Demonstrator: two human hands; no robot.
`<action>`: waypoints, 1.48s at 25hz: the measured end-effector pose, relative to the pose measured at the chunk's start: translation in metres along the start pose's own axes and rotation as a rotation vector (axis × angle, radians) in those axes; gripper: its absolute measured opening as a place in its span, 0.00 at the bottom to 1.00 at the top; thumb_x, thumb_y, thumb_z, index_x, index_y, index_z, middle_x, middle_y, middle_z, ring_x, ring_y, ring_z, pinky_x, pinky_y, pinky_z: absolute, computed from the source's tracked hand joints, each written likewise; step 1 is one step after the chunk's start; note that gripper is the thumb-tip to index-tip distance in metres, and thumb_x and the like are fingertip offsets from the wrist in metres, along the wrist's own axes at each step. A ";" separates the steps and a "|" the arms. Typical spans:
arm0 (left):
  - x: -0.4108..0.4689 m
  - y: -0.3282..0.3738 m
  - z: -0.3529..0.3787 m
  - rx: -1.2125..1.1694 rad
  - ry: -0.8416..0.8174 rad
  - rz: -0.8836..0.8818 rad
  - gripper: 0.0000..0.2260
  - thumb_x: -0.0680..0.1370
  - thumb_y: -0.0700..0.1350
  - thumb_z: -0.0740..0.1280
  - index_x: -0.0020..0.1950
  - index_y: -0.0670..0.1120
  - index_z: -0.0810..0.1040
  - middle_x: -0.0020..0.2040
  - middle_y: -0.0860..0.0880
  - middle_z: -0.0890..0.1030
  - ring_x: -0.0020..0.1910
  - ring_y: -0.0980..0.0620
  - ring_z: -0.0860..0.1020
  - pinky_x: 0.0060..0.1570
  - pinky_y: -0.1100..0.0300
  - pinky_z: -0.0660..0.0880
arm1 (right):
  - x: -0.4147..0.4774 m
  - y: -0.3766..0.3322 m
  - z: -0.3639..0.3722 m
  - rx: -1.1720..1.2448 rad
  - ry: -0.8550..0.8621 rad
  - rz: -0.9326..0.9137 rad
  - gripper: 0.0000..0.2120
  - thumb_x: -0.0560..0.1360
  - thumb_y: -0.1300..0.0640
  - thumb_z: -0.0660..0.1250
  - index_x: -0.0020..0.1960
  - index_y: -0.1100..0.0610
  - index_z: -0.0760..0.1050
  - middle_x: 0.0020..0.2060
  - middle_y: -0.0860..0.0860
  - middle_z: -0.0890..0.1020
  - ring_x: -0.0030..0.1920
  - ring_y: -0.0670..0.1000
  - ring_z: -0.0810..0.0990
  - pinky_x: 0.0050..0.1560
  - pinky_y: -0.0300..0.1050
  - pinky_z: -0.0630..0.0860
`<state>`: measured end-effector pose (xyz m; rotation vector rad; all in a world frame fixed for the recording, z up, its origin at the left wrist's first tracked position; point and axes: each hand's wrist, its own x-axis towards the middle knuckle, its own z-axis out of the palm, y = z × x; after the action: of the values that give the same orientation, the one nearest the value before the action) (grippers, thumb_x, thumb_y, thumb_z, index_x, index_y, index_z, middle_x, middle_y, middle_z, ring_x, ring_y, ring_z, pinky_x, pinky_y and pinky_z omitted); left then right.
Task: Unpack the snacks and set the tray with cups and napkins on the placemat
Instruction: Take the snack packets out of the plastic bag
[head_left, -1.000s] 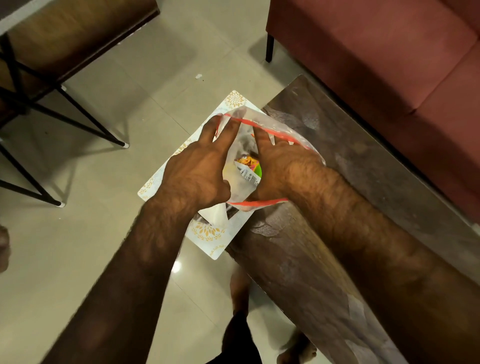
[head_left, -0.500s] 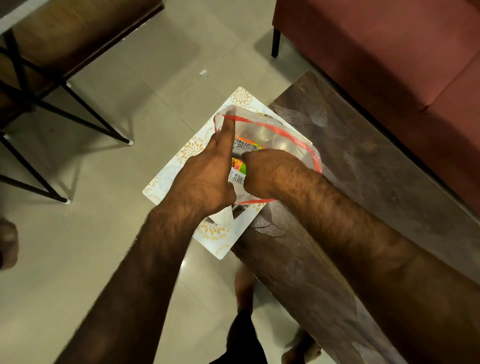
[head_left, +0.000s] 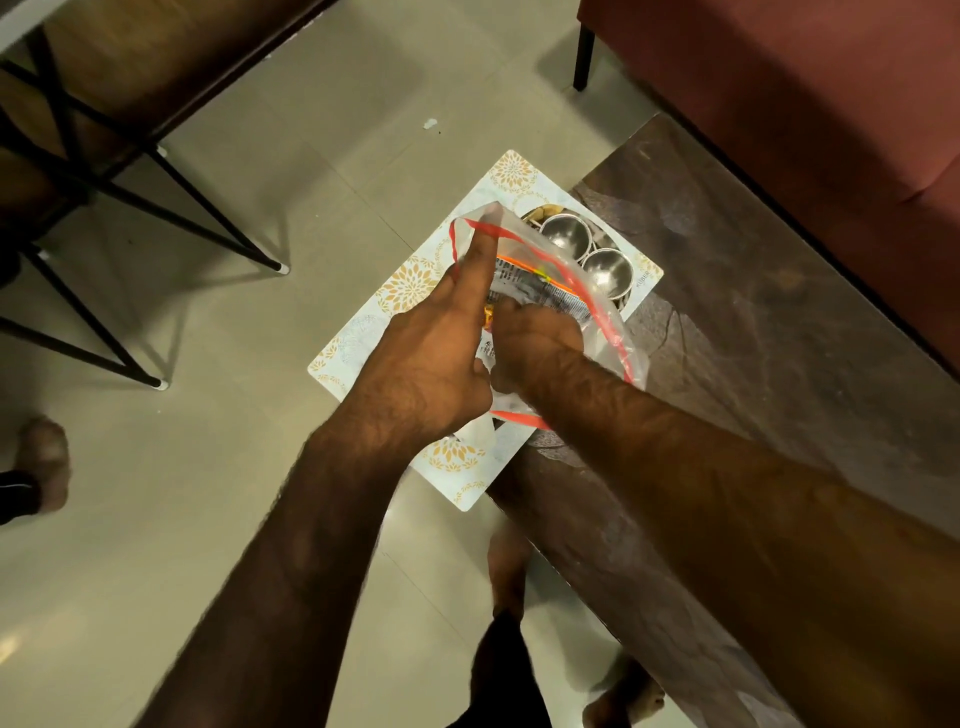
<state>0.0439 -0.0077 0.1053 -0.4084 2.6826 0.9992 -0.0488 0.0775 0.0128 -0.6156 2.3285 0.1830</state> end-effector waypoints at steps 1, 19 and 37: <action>0.000 -0.001 0.001 -0.012 -0.004 0.000 0.58 0.71 0.38 0.75 0.76 0.67 0.31 0.79 0.56 0.64 0.48 0.54 0.75 0.47 0.55 0.79 | 0.002 -0.002 0.003 0.000 0.051 -0.010 0.39 0.70 0.46 0.78 0.75 0.55 0.65 0.69 0.55 0.78 0.69 0.61 0.79 0.67 0.54 0.76; 0.011 0.008 -0.017 -0.149 -0.098 -0.058 0.53 0.67 0.44 0.68 0.80 0.62 0.34 0.81 0.57 0.59 0.66 0.45 0.76 0.60 0.49 0.77 | -0.076 0.010 -0.051 0.339 0.239 0.047 0.18 0.73 0.50 0.72 0.59 0.56 0.78 0.54 0.55 0.84 0.51 0.57 0.81 0.44 0.45 0.68; 0.009 0.016 -0.026 -0.341 0.073 -0.165 0.44 0.72 0.40 0.66 0.81 0.60 0.46 0.77 0.56 0.64 0.67 0.40 0.75 0.59 0.40 0.78 | -0.132 0.149 -0.048 2.493 0.364 -0.010 0.15 0.75 0.68 0.65 0.58 0.60 0.83 0.61 0.58 0.86 0.63 0.62 0.85 0.69 0.67 0.76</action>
<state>0.0264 -0.0153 0.1307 -0.7318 2.4878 1.4155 -0.0657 0.2439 0.1303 0.6910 1.0861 -2.3960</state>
